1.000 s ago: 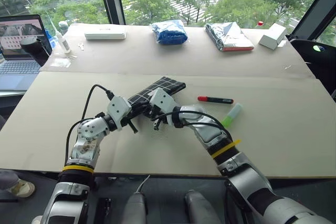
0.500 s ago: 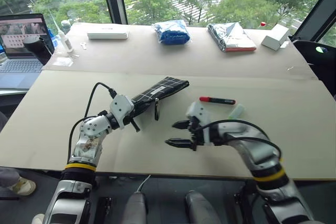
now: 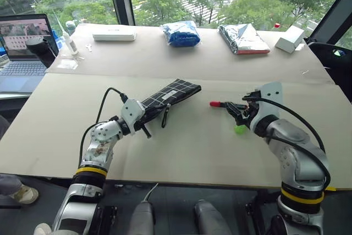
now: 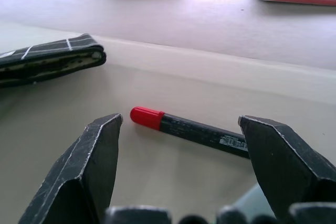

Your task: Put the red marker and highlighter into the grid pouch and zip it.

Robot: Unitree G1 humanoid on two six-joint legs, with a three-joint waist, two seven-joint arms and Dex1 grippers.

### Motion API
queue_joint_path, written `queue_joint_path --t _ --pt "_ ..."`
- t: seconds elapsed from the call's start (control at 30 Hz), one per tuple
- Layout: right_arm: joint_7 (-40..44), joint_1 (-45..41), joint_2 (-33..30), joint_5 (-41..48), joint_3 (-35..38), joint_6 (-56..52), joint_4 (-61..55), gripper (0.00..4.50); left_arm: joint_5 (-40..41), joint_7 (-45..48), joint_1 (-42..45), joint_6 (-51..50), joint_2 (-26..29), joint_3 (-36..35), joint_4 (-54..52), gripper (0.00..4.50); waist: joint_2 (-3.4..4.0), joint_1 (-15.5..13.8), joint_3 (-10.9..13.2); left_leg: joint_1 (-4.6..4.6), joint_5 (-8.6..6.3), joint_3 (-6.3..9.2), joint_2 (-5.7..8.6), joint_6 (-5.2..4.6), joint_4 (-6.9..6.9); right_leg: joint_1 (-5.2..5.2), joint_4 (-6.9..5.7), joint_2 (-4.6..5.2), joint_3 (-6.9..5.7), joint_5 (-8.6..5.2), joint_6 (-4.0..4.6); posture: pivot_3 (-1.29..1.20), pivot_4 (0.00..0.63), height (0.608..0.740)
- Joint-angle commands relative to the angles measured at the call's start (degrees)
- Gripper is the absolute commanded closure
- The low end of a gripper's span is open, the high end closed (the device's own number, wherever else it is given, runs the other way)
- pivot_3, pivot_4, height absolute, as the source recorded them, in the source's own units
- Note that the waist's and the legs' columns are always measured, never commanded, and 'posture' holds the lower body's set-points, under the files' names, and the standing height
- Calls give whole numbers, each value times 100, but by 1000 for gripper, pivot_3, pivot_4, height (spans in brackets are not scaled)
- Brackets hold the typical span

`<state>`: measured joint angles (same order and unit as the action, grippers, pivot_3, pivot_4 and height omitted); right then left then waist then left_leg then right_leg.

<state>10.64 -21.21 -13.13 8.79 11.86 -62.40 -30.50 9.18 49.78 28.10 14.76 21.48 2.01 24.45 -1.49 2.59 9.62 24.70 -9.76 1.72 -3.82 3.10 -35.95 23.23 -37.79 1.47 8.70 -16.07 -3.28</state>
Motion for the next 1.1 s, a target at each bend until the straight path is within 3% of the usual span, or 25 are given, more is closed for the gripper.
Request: queue_joint_path --t 0.03,0.23,0.6,1.1 --pt "-785 -40 174 -472 -138 -227 -348 556 57 60 111 187 -30 -15 29 4500 0 1 0 0 0 0 0 0 0 1 0 0 0 0 0 0 150 740" --pt "-1311 139 170 -997 -657 -303 -469 556 81 71 35 191 22 -80 -8 4500 0 6 0 0 0 0 0 0 1 2 0 0 0 0 0 0 150 740" --pt "-1833 237 1085 -1037 24 -535 -151 556 114 -51 -32 138 58 -211 -180 4500 0 6 0 0 0 0 -1 0 1 1 0 0 0 0 0 0 150 740" --pt "-2249 37 1601 -1123 134 -192 408 556 146 -184 -125 8 83 -297 -442 4500 1 24 -1 0 0 0 -1 0 3 2 0 0 0 0 0 0 150 740"
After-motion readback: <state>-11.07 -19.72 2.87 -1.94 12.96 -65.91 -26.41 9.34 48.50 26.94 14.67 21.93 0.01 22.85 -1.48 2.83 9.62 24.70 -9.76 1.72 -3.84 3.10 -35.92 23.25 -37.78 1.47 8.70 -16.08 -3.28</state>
